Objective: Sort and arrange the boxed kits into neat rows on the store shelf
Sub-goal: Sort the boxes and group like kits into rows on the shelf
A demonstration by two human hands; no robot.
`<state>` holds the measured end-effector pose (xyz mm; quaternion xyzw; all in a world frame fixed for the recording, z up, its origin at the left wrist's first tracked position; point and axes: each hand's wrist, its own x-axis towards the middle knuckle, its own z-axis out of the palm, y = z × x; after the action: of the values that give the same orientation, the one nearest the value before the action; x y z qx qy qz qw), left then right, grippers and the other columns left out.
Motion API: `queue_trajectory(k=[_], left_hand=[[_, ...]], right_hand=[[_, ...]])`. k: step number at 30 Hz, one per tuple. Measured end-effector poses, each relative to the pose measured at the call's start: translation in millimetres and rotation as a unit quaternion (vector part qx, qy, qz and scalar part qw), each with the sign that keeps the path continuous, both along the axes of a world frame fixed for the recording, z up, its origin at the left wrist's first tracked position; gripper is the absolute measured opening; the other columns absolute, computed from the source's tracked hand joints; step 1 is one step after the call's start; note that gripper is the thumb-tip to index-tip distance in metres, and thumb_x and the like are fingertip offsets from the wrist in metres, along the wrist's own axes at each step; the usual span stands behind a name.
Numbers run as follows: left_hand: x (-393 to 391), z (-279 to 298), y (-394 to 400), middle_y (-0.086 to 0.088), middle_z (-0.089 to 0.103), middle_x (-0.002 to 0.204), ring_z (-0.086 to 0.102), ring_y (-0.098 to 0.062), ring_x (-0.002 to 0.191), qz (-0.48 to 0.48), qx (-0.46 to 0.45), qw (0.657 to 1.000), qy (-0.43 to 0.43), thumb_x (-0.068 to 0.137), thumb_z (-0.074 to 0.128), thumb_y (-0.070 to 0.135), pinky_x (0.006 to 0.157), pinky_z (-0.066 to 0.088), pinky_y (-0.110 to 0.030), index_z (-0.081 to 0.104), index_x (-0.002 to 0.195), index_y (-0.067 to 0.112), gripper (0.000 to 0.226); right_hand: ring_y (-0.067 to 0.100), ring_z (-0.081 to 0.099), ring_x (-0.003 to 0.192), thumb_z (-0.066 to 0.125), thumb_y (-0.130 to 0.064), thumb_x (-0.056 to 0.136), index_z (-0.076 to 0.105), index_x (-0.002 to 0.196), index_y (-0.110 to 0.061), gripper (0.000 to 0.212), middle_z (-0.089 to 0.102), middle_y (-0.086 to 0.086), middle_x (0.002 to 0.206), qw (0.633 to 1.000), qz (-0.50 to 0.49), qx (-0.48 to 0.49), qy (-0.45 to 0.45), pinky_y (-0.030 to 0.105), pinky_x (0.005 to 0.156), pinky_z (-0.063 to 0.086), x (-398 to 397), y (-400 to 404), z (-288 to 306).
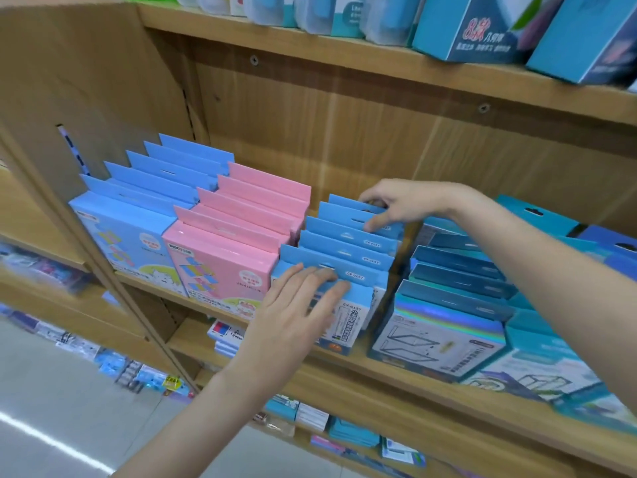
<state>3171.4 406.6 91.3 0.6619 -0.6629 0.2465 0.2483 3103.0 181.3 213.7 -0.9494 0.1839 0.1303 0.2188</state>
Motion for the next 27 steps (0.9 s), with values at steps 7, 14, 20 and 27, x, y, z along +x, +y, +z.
queue_trajectory(k=[7,14,20,27], left_hand=[[6.7,6.3,4.9,-0.010,0.060,0.115,0.052,-0.025,0.108,-0.011,0.036,0.999,-0.026,0.071,0.077,0.020,0.102,0.034,-0.040,0.055,0.117,0.013,0.051],[30.6,38.0,13.7,-0.011,0.057,0.120,0.049,-0.024,0.112,-0.084,0.018,0.996,-0.019,0.087,0.053,0.035,0.104,0.031,-0.039,0.049,0.120,0.012,0.041],[71.9,61.5,-5.7,-0.012,0.044,0.140,0.027,-0.028,0.135,-0.047,0.126,0.988,-0.074,0.079,0.035,0.071,0.111,0.014,-0.050,0.047,0.132,0.006,0.084],[90.2,62.1,-11.1,-0.007,0.052,0.131,0.031,-0.030,0.127,-0.048,0.187,0.976,-0.102,0.062,0.038,0.079,0.106,0.013,-0.049,0.050,0.125,0.017,0.089]], right_hand=[[0.015,0.052,0.095,0.061,-0.026,0.086,0.056,0.117,-0.017,0.032,0.060,-0.001,0.108,0.995,-0.028,-0.086,-0.039,0.026,0.081,0.038,8.0,19.5,-5.0],[0.014,0.041,0.128,0.052,-0.032,0.091,0.042,0.132,-0.022,0.044,0.044,-0.003,0.139,0.952,-0.215,0.000,-0.220,0.032,0.107,0.033,-36.4,52.6,9.0],[-0.003,0.036,0.126,0.039,-0.047,0.093,0.042,0.133,-0.031,0.044,0.044,-0.021,0.133,0.772,-0.343,0.294,-0.447,0.028,0.113,0.023,-57.5,140.7,-11.3],[0.000,0.011,0.141,0.028,-0.074,0.079,0.022,0.143,-0.037,0.075,0.015,-0.017,0.154,0.784,-0.405,0.240,-0.403,0.041,0.119,0.012,-30.7,164.1,-52.3]])
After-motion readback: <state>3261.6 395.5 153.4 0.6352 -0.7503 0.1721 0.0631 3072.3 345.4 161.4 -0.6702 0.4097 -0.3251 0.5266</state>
